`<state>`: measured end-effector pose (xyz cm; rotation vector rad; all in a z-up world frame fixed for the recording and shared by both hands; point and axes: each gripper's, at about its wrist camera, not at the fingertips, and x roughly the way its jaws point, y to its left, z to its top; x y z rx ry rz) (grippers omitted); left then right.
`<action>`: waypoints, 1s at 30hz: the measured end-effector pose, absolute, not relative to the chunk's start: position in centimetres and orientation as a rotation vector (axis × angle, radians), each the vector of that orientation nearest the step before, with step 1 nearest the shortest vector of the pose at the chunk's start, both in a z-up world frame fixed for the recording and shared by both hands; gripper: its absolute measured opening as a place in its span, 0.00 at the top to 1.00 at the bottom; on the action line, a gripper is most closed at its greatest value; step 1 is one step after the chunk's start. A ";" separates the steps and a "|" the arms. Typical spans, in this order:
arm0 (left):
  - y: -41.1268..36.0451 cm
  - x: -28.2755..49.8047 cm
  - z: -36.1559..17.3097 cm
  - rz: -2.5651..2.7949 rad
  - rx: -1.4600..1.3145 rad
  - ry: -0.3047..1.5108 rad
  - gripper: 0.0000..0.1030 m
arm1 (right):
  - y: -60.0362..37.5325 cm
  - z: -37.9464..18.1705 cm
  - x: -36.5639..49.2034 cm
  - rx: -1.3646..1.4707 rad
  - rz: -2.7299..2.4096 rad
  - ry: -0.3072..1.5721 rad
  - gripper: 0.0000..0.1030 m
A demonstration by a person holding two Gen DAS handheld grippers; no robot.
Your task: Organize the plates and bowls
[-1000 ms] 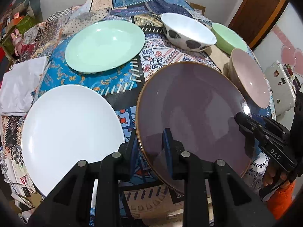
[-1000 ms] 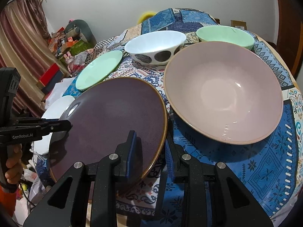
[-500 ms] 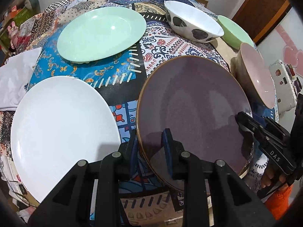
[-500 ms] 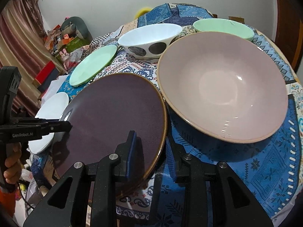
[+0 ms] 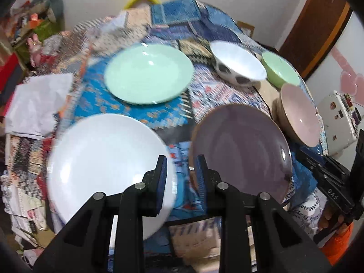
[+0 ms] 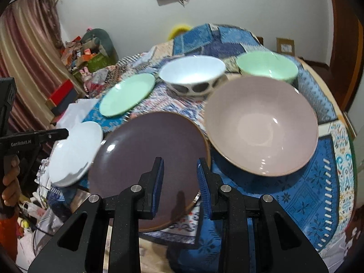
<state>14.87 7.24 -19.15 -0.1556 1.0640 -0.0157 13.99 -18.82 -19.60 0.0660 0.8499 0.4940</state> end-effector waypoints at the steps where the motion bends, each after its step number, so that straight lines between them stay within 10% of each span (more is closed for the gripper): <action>1: 7.8 14.4 -18.6 0.002 -0.148 1.047 0.75 | -18.4 -19.2 13.8 0.063 0.503 0.838 0.72; 30: 23.2 6.3 -20.5 0.281 -0.214 1.068 0.63 | -2.2 -19.2 15.6 -0.146 0.786 0.854 0.57</action>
